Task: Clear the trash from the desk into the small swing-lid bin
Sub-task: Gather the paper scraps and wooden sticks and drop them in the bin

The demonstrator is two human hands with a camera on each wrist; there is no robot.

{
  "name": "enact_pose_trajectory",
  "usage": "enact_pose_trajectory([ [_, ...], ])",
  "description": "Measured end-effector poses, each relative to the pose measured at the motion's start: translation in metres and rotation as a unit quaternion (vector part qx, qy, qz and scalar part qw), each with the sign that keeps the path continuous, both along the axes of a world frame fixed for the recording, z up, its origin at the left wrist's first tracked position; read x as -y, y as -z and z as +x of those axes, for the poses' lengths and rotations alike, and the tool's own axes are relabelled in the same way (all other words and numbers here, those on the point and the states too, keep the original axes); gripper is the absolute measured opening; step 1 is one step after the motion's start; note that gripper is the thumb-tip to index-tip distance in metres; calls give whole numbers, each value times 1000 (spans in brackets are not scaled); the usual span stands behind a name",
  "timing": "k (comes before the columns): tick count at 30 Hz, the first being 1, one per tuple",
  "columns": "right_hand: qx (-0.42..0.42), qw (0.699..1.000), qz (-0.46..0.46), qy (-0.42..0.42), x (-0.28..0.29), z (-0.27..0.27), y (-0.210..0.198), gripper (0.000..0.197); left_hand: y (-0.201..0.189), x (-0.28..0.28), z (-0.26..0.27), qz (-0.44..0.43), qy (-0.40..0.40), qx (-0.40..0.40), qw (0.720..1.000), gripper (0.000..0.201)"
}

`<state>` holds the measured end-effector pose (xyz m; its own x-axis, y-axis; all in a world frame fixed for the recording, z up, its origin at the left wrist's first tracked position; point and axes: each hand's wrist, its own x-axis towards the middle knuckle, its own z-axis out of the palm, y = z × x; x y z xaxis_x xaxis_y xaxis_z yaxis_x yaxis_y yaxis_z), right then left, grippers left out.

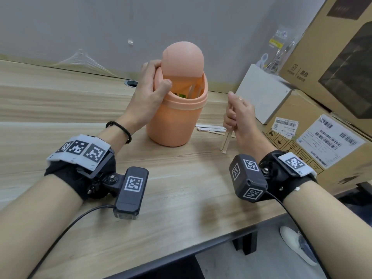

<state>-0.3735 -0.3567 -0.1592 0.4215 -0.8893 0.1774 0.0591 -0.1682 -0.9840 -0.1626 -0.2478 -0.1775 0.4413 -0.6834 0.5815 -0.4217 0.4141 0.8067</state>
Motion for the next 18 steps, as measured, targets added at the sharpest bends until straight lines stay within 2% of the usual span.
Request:
enact_pose_trajectory([
  [11,24,999,-37,24,-10,8,-8,48,-1,-1,-1,4,-7,3,1000,43],
  [18,-54,995,-82,-10,-8,8,-10,41,0,0,0,2,-9,1,1000,42],
])
